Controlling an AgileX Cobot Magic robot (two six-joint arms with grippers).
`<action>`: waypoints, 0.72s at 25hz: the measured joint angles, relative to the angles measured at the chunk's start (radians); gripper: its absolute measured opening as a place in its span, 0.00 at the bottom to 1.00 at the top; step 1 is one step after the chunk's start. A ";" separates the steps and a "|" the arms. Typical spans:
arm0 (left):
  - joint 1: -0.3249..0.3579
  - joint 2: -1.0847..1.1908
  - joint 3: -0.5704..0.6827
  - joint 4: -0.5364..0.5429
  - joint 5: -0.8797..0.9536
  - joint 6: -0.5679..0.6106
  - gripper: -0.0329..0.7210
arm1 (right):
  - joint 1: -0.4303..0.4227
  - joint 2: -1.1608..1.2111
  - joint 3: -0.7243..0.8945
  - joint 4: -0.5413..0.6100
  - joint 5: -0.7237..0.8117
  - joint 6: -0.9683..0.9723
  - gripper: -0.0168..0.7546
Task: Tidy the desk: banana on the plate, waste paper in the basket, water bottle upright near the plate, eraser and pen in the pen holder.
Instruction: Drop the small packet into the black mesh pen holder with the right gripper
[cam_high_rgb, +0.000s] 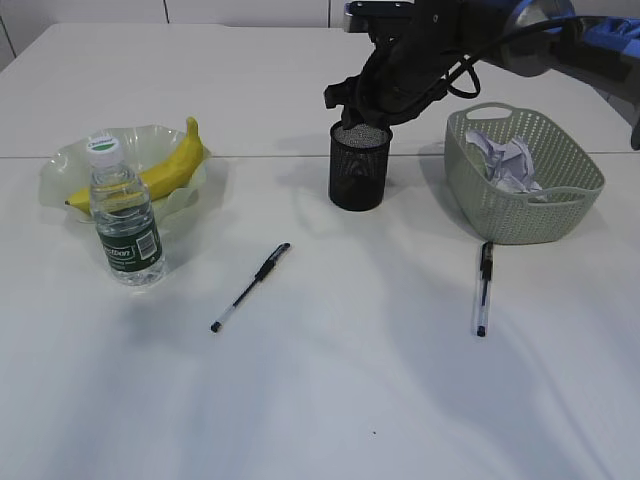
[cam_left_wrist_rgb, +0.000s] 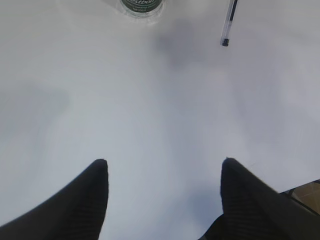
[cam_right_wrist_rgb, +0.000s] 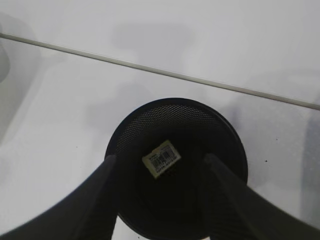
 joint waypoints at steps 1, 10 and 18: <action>0.000 0.000 0.000 0.000 0.000 0.000 0.71 | 0.000 0.000 0.000 0.000 0.000 0.000 0.52; 0.000 0.000 0.000 0.000 0.000 0.000 0.71 | 0.000 -0.006 -0.090 -0.014 0.128 0.000 0.52; 0.000 0.000 0.000 0.000 -0.008 0.000 0.71 | 0.000 -0.118 -0.138 -0.048 0.395 0.000 0.52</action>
